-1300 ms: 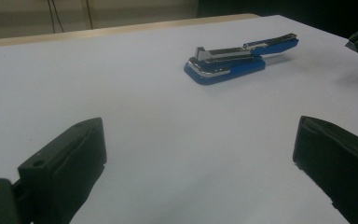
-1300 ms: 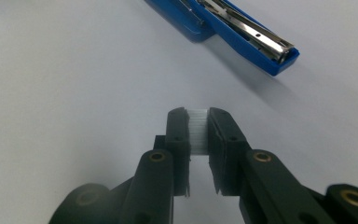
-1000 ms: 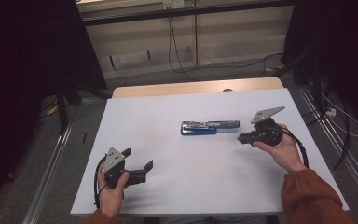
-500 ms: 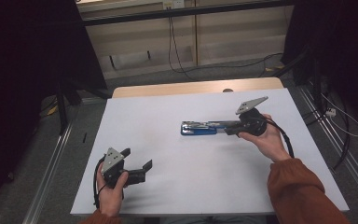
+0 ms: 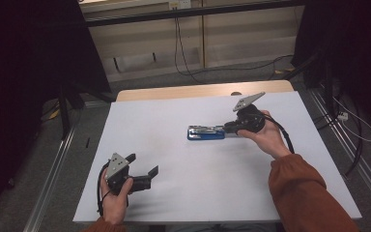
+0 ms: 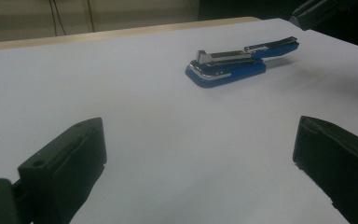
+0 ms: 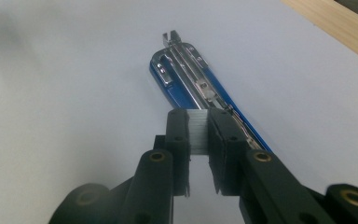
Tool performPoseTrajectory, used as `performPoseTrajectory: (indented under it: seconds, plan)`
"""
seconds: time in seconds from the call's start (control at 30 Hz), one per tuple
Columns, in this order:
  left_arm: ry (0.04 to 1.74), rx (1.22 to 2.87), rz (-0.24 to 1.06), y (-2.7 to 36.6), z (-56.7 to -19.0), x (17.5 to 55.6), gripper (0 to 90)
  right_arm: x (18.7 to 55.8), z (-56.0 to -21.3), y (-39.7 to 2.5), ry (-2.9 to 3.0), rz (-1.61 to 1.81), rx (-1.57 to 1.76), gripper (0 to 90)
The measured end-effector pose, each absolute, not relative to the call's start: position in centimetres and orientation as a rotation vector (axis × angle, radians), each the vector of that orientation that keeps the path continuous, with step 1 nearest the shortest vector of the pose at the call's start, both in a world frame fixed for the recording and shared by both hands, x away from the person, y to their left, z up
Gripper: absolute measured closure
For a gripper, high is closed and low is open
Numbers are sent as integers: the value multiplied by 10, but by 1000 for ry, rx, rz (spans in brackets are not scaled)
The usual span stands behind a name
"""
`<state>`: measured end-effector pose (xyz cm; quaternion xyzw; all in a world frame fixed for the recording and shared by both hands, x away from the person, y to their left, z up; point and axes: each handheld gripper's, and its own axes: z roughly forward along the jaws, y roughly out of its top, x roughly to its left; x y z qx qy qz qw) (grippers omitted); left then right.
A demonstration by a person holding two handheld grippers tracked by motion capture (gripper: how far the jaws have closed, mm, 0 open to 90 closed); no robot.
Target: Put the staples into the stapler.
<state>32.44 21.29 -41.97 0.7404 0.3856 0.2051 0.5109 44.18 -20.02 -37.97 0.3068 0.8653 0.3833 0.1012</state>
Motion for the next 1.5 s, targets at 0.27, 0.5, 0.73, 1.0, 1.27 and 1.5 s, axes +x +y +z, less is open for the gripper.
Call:
performPoseTrajectory:
  seconds: [0.27,0.5,0.73,1.0,1.27,1.5]
  plan:
    - [929,1783,486,213,-420,325,27,452,-385,-190,2570,1166,863,792]
    - [926,1785,488,213,-419,325,27,462,-385,-182,2565,1176,862,792]
    - [924,1785,489,214,-419,325,27,470,-388,-170,2579,1162,833,792]
    - [920,1783,483,213,-420,324,27,481,-392,-157,2602,1156,783,792]
    - [921,1776,484,214,-419,325,27,493,-399,-141,2636,1133,771,792]
    - [919,1777,484,214,-419,325,27,501,-400,-129,2657,1103,756,792]
